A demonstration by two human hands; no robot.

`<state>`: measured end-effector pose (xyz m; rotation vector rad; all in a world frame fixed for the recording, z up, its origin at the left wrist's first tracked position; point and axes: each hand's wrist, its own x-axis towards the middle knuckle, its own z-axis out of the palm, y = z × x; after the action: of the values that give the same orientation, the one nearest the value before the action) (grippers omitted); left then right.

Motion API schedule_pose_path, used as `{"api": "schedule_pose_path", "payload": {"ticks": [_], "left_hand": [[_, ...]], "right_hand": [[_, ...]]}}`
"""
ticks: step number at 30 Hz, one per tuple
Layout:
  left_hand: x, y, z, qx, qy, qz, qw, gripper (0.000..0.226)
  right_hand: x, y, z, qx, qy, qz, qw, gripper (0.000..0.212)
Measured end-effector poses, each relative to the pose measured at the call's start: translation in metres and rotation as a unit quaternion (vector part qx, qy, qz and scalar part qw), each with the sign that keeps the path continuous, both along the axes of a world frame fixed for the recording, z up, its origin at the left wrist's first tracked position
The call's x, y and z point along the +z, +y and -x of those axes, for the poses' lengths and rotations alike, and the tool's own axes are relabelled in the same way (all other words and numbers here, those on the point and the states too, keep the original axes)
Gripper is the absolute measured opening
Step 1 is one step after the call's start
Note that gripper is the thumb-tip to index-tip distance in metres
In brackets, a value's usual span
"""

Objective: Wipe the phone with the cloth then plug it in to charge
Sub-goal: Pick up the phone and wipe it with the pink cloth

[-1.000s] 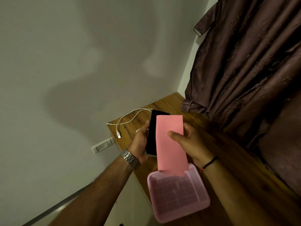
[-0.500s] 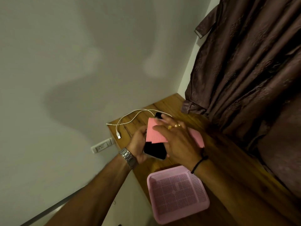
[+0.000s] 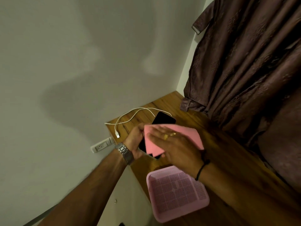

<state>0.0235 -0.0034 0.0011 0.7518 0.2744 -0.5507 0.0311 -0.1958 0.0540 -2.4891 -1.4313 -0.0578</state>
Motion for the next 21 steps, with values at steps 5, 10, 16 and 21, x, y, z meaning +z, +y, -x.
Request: {"api": "schedule_pose_path", "payload": {"ticks": [5, 10, 16, 21], "left_hand": [[0.004, -0.002, 0.001, -0.050, -0.007, 0.038, 0.998, 0.057], [0.009, -0.005, -0.004, -0.025, 0.025, -0.016, 0.999, 0.048], [0.014, -0.005, 0.001, -0.062, 0.016, 0.001, 0.998, 0.063], [0.024, -0.010, -0.003, -0.040, 0.035, -0.010, 0.999, 0.081]], "right_hand": [[0.020, -0.018, -0.037, -0.009, 0.015, 0.013, 1.000, 0.058], [0.018, 0.003, -0.005, -0.044, 0.013, -0.002, 0.999, 0.071], [0.029, -0.021, -0.026, -0.017, 0.024, -0.005, 1.000, 0.059], [0.023, 0.000, 0.001, -0.041, 0.039, -0.017, 0.998, 0.067]]}}
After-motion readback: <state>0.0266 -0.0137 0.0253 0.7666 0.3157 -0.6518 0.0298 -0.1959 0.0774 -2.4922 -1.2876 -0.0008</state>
